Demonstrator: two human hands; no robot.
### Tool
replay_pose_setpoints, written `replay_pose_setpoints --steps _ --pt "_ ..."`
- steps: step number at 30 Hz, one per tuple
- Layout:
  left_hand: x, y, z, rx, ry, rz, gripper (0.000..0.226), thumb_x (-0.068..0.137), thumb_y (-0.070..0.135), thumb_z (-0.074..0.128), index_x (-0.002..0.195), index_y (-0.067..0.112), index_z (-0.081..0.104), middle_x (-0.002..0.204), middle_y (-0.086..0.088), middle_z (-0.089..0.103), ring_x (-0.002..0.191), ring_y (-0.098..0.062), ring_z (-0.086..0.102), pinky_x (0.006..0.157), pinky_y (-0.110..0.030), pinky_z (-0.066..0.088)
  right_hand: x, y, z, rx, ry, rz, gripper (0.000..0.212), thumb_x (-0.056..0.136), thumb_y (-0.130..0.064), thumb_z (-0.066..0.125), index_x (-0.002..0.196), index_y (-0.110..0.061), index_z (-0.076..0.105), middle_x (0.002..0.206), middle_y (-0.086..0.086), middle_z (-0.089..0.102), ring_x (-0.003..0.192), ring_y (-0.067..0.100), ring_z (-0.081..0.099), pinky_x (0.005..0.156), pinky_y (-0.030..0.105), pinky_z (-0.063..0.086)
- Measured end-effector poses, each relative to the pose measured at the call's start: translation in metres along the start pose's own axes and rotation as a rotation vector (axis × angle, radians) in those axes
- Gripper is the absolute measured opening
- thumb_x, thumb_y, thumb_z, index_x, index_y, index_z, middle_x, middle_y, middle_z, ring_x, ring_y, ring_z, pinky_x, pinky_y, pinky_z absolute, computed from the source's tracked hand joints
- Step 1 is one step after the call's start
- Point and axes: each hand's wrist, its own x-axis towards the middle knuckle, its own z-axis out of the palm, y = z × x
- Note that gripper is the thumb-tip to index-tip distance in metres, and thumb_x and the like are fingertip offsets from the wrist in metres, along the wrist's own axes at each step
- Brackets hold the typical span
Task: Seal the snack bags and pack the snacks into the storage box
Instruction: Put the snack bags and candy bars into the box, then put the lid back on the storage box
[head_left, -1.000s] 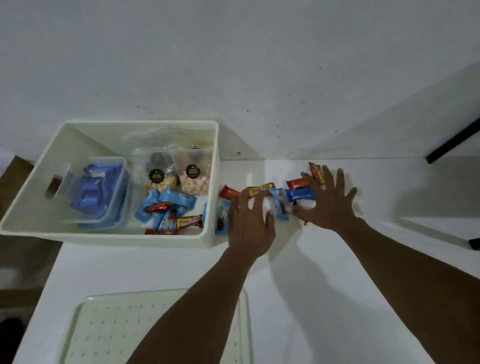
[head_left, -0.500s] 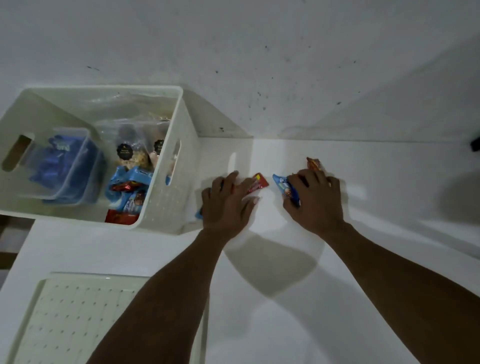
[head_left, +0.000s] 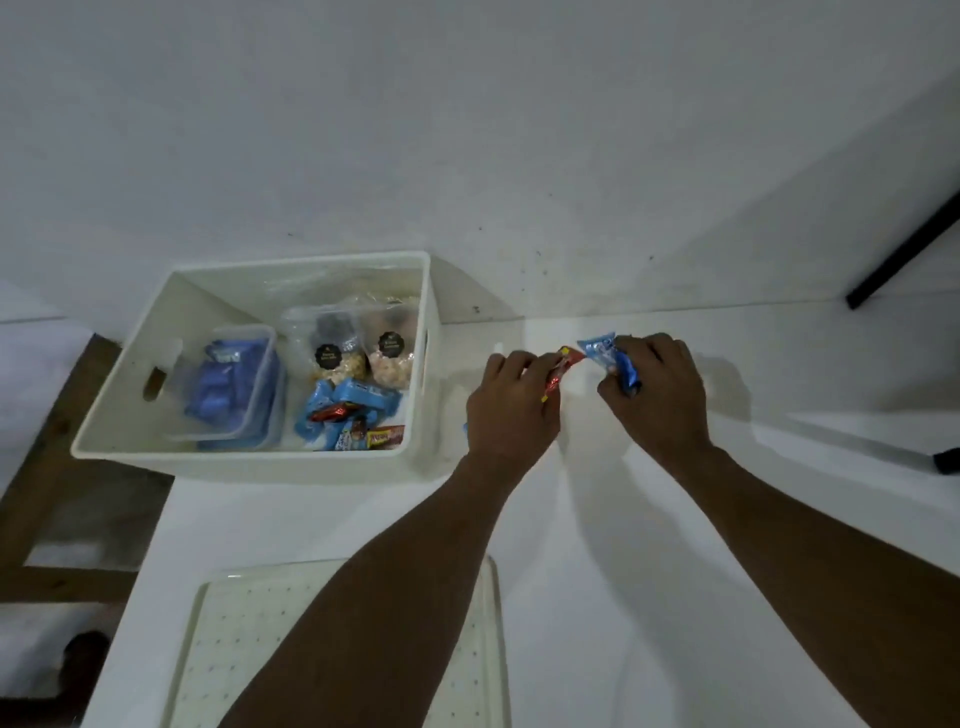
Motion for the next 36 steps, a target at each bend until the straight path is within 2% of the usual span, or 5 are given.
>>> replay_pose_setpoints --steps 4,13,20,26,36 --pt "0.056 -0.036 -0.101 0.001 0.145 -0.018 0.025 0.091 0.027 0.058 0.113 0.022 0.070 0.100 -0.002 0.068 0.099 -0.030 0.058 0.064 -0.036 0.049 0.072 -0.108 -0.031 0.142 0.032 0.072 0.025 0.073 -0.022 0.059 0.097 -0.014 0.064 0.082 0.006 0.055 0.077 0.028 0.052 0.063 0.031 0.039" --pt "0.043 -0.226 -0.194 -0.049 -0.252 -0.446 0.025 0.094 0.027 0.056 0.102 0.008 0.071 0.105 -0.017 0.072 0.103 -0.039 0.065 0.085 -0.036 0.050 0.074 -0.308 0.050 0.448 -0.535 0.213 0.016 0.083 -0.016 0.068 0.098 -0.010 0.066 0.083 0.001 0.060 0.077 0.018 0.054 0.060 0.020 0.038" --pt "0.016 -0.239 -0.187 -0.550 -0.440 -0.481 0.036 0.088 0.016 0.071 0.123 0.007 0.067 0.112 -0.009 0.071 0.102 -0.020 0.066 0.084 -0.025 0.048 0.055 -0.316 0.072 0.431 -0.657 0.391 0.050 0.085 -0.018 0.070 0.133 -0.020 0.058 0.132 -0.004 0.057 0.115 0.019 0.059 0.094 0.032 0.050" --pt "-0.006 -0.232 -0.216 -0.425 -0.440 -0.484 0.024 0.089 0.007 0.058 0.108 0.002 0.072 0.108 -0.019 0.074 0.094 -0.026 0.068 0.085 -0.035 0.055 0.034 -0.313 0.023 0.345 -0.449 0.449 0.020 0.086 -0.020 0.064 0.105 -0.022 0.066 0.102 -0.003 0.063 0.088 0.015 0.059 0.065 0.021 0.043" --pt "-0.207 -0.210 -0.234 -0.317 -0.099 -0.613 0.016 0.091 0.026 0.059 0.098 0.023 0.074 0.101 0.001 0.075 0.096 -0.021 0.068 0.081 -0.025 0.046 -0.164 -0.291 -0.014 0.315 -0.364 0.459 0.016 0.085 -0.013 0.057 0.096 -0.021 0.065 0.085 0.003 0.069 0.083 0.024 0.067 0.074 0.033 0.053"
